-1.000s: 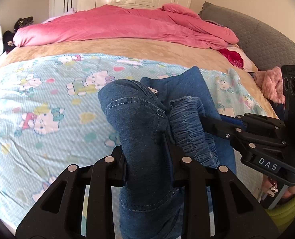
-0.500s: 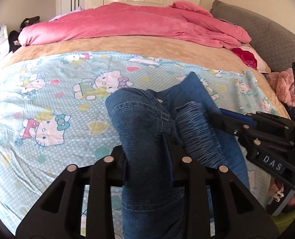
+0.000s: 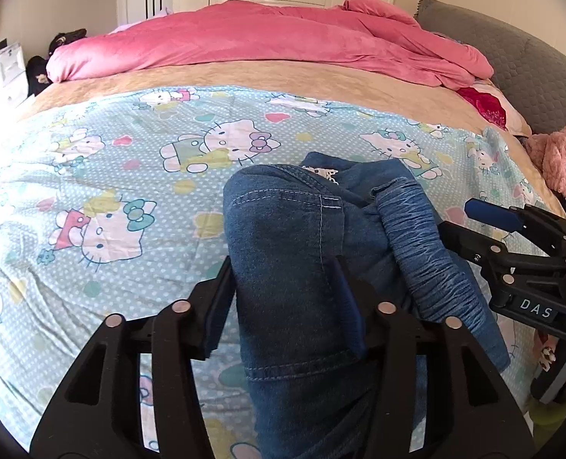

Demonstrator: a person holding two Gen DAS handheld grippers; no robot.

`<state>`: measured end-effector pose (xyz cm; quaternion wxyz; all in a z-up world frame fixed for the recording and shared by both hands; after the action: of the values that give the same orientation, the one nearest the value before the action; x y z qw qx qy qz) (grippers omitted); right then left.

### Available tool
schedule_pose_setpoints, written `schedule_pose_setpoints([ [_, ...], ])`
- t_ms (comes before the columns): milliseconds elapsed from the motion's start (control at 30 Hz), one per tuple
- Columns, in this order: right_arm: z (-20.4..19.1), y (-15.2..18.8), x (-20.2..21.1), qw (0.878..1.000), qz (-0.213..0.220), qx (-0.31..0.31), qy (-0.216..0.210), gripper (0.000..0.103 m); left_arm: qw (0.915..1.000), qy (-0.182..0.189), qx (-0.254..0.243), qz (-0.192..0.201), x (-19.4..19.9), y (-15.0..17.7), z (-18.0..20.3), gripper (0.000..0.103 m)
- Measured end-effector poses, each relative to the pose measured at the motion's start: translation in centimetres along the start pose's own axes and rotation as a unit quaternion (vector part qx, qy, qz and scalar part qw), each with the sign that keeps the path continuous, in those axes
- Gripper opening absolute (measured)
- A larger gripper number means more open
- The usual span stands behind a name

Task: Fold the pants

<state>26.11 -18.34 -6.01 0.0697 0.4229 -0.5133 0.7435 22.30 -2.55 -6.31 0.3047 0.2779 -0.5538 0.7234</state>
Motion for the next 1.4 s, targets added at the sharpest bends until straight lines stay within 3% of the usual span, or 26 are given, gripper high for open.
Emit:
schedule_pose_setpoints([
  [100,0.2,0.0,0.5,1.0,0.006,-0.008,0.003,0.074,1.0,-0.001,0.001,0.002,0.4,0.0,-0.2,0.055],
  [367,0.8,0.1,2.2,0.999,0.012,-0.021,0.026,0.074,0.9998,-0.013,0.004,0.014,1.8,0.1,-0.9,0.079],
  [400,0.9,0.2,2.4,0.999,0.013,-0.024,0.026,0.087,0.9997,-0.016,0.005,0.017,2.2,0.2,-1.0,0.082],
  [433,1.0,0.2,2.7,0.999,0.016,-0.028,0.027,0.093,0.9996,-0.016,0.006,0.02,2.5,0.1,-1.1,0.085],
  [533,0.9,0.1,3.8,0.999,0.026,-0.033,0.026,0.094,0.9994,-0.019,0.009,0.029,3.5,0.1,-1.3,0.093],
  [1000,-0.2,0.7,9.0,0.997,0.059,-0.035,0.043,0.098,0.9965,-0.053,0.017,0.063,8.9,1.1,-2.4,0.093],
  [1400,-1.3,3.0,12.6,0.995,0.076,-0.038,0.049,0.098,0.9962,-0.054,0.019,0.065,11.8,5.1,-3.1,0.094],
])
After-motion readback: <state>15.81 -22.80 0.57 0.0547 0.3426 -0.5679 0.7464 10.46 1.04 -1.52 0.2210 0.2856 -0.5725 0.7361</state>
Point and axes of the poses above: each gripper's, at about its wrist camera, not at the fingertips, and x roughly against the way its jaws point, z to its right, y to its underside, the point moved 7 cm from there along -x, roughly the way its jaws point, and after that the axes turned 13 degrees about x, right-handed, at the moved point
